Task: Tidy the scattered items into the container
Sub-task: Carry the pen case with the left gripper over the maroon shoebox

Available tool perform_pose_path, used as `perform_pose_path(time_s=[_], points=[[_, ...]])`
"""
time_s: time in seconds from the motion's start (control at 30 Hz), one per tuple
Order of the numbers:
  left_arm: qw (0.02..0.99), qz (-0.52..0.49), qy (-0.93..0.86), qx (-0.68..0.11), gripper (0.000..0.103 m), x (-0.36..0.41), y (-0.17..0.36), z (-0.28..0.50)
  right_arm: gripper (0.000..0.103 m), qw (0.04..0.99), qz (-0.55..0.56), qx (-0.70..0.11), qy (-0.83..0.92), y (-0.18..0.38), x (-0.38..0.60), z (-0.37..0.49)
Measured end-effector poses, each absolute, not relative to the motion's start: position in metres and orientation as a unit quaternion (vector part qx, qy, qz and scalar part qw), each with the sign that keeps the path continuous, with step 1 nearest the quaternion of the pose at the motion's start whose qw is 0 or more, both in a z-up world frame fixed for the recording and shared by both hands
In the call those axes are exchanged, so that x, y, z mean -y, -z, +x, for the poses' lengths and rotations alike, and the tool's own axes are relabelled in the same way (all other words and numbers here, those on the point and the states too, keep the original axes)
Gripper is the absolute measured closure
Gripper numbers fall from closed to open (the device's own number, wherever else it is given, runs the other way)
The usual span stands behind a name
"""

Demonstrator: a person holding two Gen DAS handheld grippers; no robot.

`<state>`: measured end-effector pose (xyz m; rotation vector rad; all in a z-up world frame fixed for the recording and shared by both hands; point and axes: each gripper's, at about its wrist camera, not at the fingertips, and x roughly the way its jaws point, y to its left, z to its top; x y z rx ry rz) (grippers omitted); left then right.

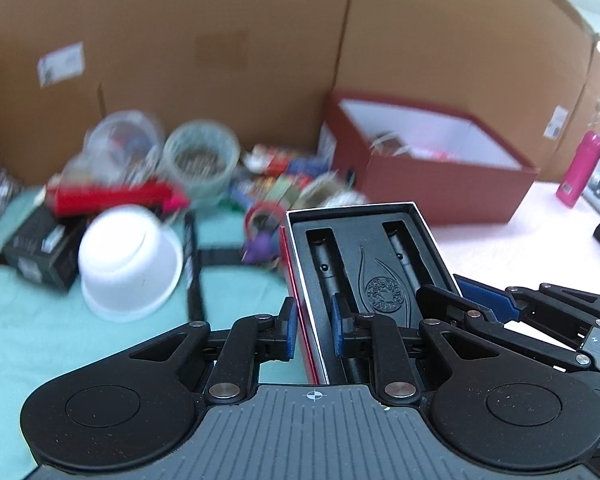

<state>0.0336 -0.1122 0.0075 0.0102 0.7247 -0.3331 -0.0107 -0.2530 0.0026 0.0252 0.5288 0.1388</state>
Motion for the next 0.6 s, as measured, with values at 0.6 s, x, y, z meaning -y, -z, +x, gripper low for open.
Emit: perform_pose_path(time_s=[0.6], points=[[0.938, 0.004, 0.208, -0.278, 0.089, 0.25, -0.077, 0.125, 0.089, 0.983, -0.026, -0.18, 0.04, -0.06, 0.343, 0.08]])
